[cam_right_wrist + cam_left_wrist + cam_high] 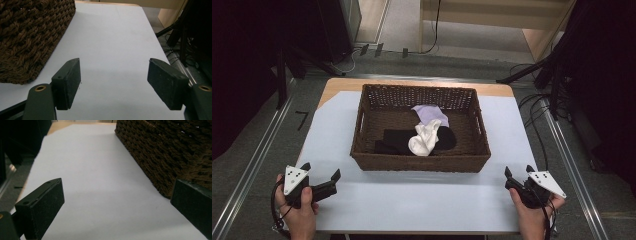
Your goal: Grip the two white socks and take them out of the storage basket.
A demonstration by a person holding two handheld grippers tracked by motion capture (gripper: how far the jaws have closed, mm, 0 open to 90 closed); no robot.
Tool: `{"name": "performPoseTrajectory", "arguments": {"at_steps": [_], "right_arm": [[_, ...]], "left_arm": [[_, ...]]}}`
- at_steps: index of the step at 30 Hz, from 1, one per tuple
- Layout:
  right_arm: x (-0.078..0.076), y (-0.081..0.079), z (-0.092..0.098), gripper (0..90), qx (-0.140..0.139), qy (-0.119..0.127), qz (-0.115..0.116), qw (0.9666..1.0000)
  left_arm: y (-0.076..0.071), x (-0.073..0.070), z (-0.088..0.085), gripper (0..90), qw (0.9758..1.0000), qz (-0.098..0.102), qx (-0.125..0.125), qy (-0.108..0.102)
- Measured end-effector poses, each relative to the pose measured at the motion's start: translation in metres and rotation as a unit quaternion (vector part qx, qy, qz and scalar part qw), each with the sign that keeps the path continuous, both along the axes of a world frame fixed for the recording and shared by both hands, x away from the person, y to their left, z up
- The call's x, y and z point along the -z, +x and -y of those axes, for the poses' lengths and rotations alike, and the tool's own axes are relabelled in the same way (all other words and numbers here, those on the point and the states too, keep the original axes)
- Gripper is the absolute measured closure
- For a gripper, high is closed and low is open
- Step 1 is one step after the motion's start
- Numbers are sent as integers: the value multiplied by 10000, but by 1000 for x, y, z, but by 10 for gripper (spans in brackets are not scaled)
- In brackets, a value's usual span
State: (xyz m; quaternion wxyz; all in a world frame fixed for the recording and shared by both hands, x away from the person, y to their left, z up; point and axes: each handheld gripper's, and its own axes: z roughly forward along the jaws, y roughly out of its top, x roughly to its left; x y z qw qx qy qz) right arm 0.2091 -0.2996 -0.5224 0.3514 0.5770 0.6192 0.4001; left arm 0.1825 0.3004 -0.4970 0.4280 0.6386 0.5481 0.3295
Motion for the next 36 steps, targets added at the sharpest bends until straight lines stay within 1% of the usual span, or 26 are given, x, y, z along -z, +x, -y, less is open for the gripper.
{"name": "performPoseTrajectory", "arguments": {"at_steps": [2,4,6,7,8,9,10,12,13,15,16,17,18,19,20,21,22,23,25,27,29,30,31,33,35,36], "right_arm": [[2,2,-2,283,-47,-44,-68,10000],[2,2,-2,285,-63,-66,-60,9999],[2,3,0,311,-121,64,-82,9999],[2,3,0,311,-121,64,-82,9999],[1,5,4,346,-179,134,-102,9997],[1,6,5,360,-217,119,-111,9996],[-1,8,8,384,-308,42,-123,9994],[-5,11,12,431,-558,0,-261,9981],[-7,13,14,462,-705,-37,-350,9969],[-11,17,19,530,-965,-42,-557,9938],[-11,17,19,530,-965,-42,-557,9938],[-14,23,23,545,-1387,31,-748,9875],[-15,26,24,548,-1500,-40,-848,9850],[-18,29,23,551,-1576,-199,-948,9827],[-21,32,22,550,-1642,-345,-1036,9804],[-21,32,22,550,-1642,-345,-1036,9804],[-24,35,21,551,-1686,-436,-1118,9783],[-34,41,21,551,-1862,-469,-1303,9727],[-42,44,19,526,-1954,-507,-1416,9691],[-51,49,17,491,-2202,-619,-1557,9610],[-61,52,12,470,-2402,-886,-1618,9530],[-67,54,9,460,-2518,-1017,-1643,9483],[-67,54,9,460,-2518,-1017,-1643,9483],[-82,63,4,432,-2952,-1156,-1866,9299],[-89,71,1,407,-3137,-1303,-2066,9176],[-93,76,0,400,-3247,-1430,-2165,9095]], "left_arm": [[5,-1,-3,1,10000,-25,-19,-39],[9,-1,-5,0,9999,-7,-64,-108],[11,1,-5,1,10000,-32,-78,-27],[11,1,-5,1,10000,-32,-78,-27],[11,3,-5,1,10000,-8,-25,-69],[12,4,-5,1,10000,-26,-1,-87],[12,4,-5,1,10000,-26,-1,-87],[12,5,-6,1,9999,-57,6,-110],[12,5,-6,1,9999,-57,6,-110],[13,5,-7,1,9998,-49,-53,-195],[12,5,-8,1,9996,-35,-85,-249],[13,5,-10,1,9992,-43,-114,-368],[13,5,-10,1,9992,-43,-114,-368],[12,5,-12,1,9989,-68,-125,-449],[12,5,-12,2,9989,-68,-125,-449],[13,5,-12,2,9989,-67,-128,-457],[13,5,-12,1,9989,-67,-105,-455],[12,5,-12,2,9989,-52,-101,-448],[12,5,-12,1,9990,-36,-75,-438],[12,5,-12,2,9991,-47,-37,-417],[12,6,-12,2,9991,-34,-28,-425],[12,6,-12,2,9991,-12,-6,-430],[12,6,-12,2,9991,-12,-6,-430],[12,6,-11,2,9991,-19,10,-428],[12,6,-11,2,9991,-19,14,-432],[12,6,-11,2,9991,-12,25,-419]]}}
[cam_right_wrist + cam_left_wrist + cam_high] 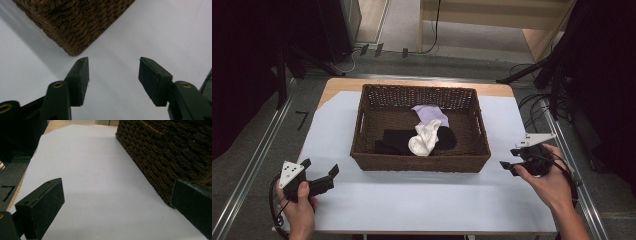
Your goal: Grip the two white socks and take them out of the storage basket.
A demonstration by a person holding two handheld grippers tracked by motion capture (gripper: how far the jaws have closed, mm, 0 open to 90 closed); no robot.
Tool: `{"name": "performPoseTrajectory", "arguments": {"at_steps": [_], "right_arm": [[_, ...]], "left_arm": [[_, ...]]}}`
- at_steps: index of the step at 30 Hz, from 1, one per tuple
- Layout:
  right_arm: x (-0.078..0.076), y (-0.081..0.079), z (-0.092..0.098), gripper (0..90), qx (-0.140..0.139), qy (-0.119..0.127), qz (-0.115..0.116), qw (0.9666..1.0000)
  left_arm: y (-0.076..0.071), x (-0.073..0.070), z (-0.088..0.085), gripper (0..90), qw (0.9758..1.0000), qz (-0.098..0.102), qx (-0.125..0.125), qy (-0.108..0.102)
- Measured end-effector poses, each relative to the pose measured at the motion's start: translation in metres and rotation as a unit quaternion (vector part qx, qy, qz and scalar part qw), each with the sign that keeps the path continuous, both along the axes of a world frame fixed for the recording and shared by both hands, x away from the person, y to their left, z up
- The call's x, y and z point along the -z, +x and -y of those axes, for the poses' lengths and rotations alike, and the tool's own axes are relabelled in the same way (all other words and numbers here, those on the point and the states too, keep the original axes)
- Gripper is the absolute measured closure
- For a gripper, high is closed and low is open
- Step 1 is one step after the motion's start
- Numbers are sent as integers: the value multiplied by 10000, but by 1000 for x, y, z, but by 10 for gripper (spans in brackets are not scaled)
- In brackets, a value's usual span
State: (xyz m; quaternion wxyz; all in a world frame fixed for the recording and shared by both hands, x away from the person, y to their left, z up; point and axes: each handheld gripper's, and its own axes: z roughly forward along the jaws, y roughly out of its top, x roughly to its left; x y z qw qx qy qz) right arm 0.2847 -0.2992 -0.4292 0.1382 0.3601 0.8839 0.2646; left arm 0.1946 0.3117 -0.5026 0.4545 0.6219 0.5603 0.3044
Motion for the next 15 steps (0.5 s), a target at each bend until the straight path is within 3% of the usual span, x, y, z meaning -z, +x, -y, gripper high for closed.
{"name": "performPoseTrajectory", "arguments": {"at_steps": [3,4,6,11,15], "right_arm": [[-6,7,-1,380,-171,-62,-76,9998],[-13,15,-3,358,-440,-116,-235,9987],[-19,25,-5,350,-660,-247,-380,9968],[-30,41,-9,349,-909,-465,-590,9930],[-37,52,-14,293,-1283,-811,-730,9857]], "left_arm": [[-1,0,0,2,10000,9,10,34],[0,0,0,2,10000,-16,42,39],[1,0,0,2,9999,-61,109,13],[0,0,1,2,9995,-15,330,30],[0,0,2,2,9995,-34,311,91]]}}
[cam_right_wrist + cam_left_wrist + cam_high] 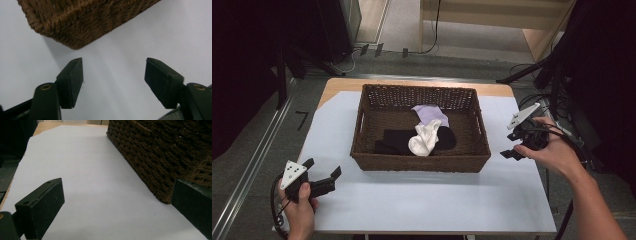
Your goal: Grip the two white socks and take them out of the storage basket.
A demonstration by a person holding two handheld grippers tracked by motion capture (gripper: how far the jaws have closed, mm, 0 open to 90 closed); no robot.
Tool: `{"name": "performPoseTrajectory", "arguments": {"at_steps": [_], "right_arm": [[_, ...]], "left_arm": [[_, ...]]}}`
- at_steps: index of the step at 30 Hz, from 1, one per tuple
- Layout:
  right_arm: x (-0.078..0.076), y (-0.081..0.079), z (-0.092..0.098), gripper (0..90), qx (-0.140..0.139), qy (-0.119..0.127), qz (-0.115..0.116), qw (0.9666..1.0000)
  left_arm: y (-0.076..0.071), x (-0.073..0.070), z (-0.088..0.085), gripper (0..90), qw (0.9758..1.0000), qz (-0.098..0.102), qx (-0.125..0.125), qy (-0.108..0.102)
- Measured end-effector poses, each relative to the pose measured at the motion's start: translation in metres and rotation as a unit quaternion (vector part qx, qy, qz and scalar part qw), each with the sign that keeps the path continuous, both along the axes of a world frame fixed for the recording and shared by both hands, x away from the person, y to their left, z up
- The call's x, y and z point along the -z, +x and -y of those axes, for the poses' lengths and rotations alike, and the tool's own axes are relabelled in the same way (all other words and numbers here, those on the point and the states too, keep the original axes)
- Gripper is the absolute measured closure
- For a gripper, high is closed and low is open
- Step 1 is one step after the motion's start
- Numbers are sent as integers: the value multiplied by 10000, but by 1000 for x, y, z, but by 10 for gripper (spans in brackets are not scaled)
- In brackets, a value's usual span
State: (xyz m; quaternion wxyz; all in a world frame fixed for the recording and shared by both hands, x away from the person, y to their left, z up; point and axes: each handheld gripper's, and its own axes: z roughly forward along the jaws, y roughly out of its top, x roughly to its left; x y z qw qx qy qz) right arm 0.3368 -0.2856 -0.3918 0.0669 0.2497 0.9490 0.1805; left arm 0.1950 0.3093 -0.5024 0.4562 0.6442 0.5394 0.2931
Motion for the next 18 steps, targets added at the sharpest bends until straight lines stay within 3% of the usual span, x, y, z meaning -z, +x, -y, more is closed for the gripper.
{"name": "performPoseTrajectory", "arguments": {"at_steps": [1,3,7,13,18], "right_arm": [[-1,3,-6,197,-99,-333,-110,9993],[-1,6,-13,181,-293,-493,-416,9975],[-5,9,-23,168,-456,-677,-408,9958],[-15,14,-32,217,-599,-535,-203,9966],[-25,13,-54,227,-819,-421,29,9957]], "left_arm": [[0,0,-1,2,10000,9,17,-20],[0,0,0,2,10000,-1,27,-27],[2,0,-1,2,10000,-60,0,-61],[0,0,0,2,10000,4,28,-28],[1,0,-1,2,10000,-40,13,-62]]}}
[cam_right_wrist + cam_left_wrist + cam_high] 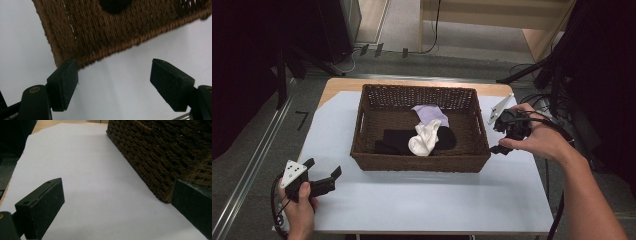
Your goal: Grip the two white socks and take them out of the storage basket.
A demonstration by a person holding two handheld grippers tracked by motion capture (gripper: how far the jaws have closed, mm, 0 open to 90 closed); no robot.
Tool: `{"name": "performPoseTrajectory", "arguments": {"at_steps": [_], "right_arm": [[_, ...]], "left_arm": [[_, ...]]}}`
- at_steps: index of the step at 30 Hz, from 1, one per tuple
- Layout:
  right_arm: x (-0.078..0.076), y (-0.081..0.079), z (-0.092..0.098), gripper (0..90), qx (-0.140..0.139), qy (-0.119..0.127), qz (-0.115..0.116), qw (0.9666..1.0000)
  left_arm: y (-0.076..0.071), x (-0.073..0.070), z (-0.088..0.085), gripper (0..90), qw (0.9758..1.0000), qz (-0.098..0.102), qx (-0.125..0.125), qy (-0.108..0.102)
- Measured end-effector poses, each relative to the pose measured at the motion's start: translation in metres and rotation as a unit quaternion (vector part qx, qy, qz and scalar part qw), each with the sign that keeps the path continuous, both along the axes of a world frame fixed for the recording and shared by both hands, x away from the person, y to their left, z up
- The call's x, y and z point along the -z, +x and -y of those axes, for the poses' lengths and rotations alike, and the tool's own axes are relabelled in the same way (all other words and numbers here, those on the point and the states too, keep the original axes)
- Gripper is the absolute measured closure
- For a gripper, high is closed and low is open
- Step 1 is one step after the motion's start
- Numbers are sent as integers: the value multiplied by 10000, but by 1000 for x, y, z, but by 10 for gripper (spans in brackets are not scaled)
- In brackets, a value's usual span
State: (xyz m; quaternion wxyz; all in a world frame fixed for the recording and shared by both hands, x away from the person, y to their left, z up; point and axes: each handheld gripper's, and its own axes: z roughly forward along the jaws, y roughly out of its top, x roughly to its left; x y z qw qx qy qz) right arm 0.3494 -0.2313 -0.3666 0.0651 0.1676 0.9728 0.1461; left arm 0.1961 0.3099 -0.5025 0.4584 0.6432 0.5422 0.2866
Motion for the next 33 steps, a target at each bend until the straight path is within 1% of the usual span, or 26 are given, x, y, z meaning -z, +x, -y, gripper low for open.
{"name": "performPoseTrajectory", "arguments": {"at_steps": [2,4,5,6,7,8,9,12,13,15,16,17,18,20,21,23,27,28,29,30,33], "right_arm": [[0,0,-3,227,-38,11,12,10000],[-1,1,-12,234,-88,17,33,10000],[0,2,-20,244,-157,53,50,9998],[0,2,-20,244,-157,53,50,9998],[0,4,-24,249,-214,83,60,9997],[3,6,-32,259,-243,116,58,9996],[3,6,-32,259,-243,116,58,9996],[8,11,-47,263,-269,90,45,9996],[12,14,-56,265,-315,53,64,9995],[14,14,-59,266,-314,45,66,9995],[17,17,-67,269,-336,40,85,9994],[17,17,-67,269,-336,40,85,9994],[20,19,-76,273,-342,43,107,9993],[21,20,-78,273,-375,53,122,9992],[25,21,-86,276,-378,55,129,9992],[26,22,-88,276,-385,55,141,9991],[32,23,-100,277,-393,51,81,9992],[35,24,-104,277,-400,41,76,9992],[35,24,-104,277,-400,41,76,9992],[37,25,-110,276,-424,43,83,9991],[39,25,-115,276,-424,48,88,9990]], "left_arm": [[0,0,0,2,10000,2,4,2],[0,0,0,2,10000,1,17,19],[0,0,0,2,10000,5,26,12],[0,0,0,2,10000,9,19,16],[0,0,0,2,10000,12,25,6],[0,0,0,2,10000,15,32,18],[-1,0,0,2,10000,15,38,17],[0,0,0,2,10000,14,51,7],[0,0,0,2,10000,14,58,4],[0,0,0,2,10000,13,75,-7],[0,0,0,2,10000,14,79,-7],[0,0,0,2,10000,12,89,-3],[0,0,-1,2,9999,17,113,7],[0,0,-1,2,9999,27,135,-1],[0,0,-1,2,9999,27,138,-3],[0,0,-1,2,9999,25,146,-9],[0,0,-1,2,9999,29,149,-3],[0,0,-1,2,9999,25,151,-2],[0,0,-1,2,9999,20,152,-14],[0,0,-1,2,9999,20,155,-15],[0,0,-1,3,9999,19,153,-9]]}}
